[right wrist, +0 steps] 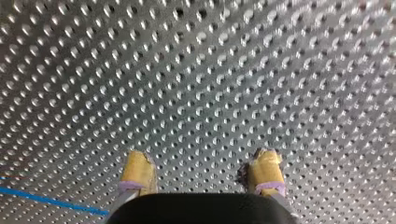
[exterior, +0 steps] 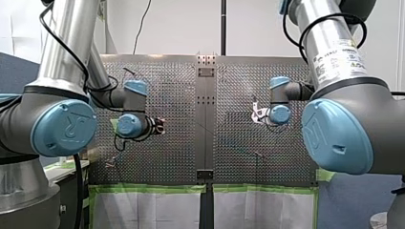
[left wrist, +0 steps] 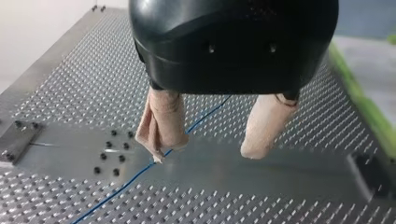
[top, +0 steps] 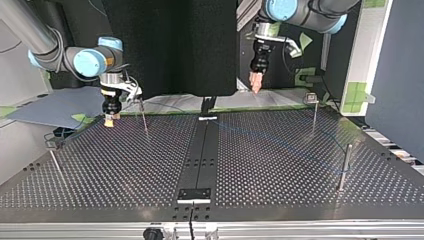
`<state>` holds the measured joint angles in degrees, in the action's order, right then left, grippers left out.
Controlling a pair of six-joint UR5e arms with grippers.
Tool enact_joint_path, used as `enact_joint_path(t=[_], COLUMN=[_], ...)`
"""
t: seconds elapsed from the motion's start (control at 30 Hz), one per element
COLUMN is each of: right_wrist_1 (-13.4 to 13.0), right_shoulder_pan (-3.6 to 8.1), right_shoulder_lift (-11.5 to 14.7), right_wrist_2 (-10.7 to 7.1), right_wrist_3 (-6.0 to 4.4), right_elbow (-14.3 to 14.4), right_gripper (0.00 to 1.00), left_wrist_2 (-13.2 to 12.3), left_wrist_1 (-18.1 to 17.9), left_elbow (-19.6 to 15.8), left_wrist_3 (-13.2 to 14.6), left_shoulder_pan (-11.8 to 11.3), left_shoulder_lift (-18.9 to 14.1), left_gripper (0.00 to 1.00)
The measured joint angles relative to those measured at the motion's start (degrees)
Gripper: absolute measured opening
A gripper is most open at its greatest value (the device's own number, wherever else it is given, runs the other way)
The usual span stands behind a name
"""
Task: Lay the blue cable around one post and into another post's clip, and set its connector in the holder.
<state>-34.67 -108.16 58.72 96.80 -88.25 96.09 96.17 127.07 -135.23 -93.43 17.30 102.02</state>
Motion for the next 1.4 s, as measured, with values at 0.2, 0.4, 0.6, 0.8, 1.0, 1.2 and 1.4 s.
enact_joint_path(t=[0.2,0.4,0.6,0.8,1.0,1.2,1.4], right_wrist_1=[-0.2,-1.8,-2.0,-1.6,-0.9,-0.9,-2.2], right_shoulder_pan=[-3.39,-6.91,-10.57,-14.24,-17.65,-20.87,-24.12], right_shoulder_lift=[-0.5,-2.9,-3.9,-4.0,-4.1,-4.1,-4.9], right_wrist_2=[3.39,6.91,8.98,9.27,9.68,10.74,10.9], right_wrist_3=[1.12,1.26,1.28,1.38,2.0,2.58,2.16], right_elbow=[1.2,2.0,2.0,2.1,2.2,2.7,3.1], right_gripper=[1.0,1.0,1.0,1.0,1.0,1.0,1.0], left_wrist_2=[1.2,2.5,3.7,6.1,5.9,5.8,6.1], left_wrist_1=[-3.0,-5.9,-9.0,-9.6,-11.7,-12.7,-12.8], left_elbow=[-2.2,-2.5,-2.5,-2.9,-3.0,-2.9,-2.9], left_wrist_3=[-2.0,-2.4,-2.4,-2.8,-2.9,-3.2,-3.3], left_shoulder_pan=[1.2,2.8,3.8,4.5,4.7,5.2,5.4], left_shoulder_lift=[0.0,0.0,0.1,1.2,4.3,7.6,8.6], left_gripper=[0.87,0.87,0.87,0.87,0.87,0.87,0.87])
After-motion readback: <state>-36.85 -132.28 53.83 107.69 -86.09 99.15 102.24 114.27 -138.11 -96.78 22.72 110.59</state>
